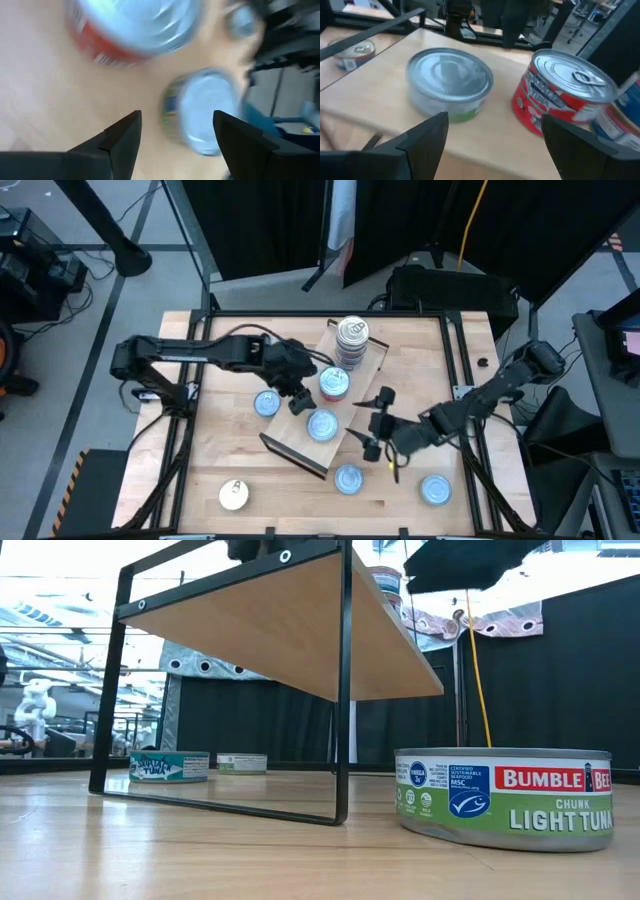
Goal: Stack canned seafood by type on shelf
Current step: Put the green tuna can on the shelf
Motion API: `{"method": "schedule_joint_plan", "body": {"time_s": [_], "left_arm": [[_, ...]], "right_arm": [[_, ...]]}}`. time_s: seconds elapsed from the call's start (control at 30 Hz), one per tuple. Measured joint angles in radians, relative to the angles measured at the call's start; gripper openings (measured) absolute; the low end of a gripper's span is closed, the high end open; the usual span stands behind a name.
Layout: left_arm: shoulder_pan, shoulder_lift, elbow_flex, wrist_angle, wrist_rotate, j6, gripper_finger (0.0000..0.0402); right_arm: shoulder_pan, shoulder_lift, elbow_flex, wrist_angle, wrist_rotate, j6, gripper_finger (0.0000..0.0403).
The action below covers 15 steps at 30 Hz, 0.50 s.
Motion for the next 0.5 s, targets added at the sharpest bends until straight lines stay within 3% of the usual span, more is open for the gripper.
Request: {"method": "schedule_joint_plan", "body": {"time_s": [0.07,0.17,0.33,0.5], "left_arm": [[-0.018,-0.047,0.014,0.008,-0.013,0.010,0.0248],[-0.074,-0.115,0.022,0.022,-0.110,0.044,0.0248],[-0.189,-0.195,0.023,-0.001,-0.356,0.110,0.0249],[-0.251,-0.206,0.022,-0.129,-0.632,0.138,0.0249]], "right_arm": [[-0.049,0.003,-0.027,0.076,-0.063,-0.018,0.0312],[-0.110,0.003,-0.062,0.191,-0.161,-0.016,0.0312],[-0.171,0.003,-0.073,0.253,-0.276,0.057,0.0304],[-0.182,0.021,-0.073,0.260,-0.298,0.139,0.0243]]}}
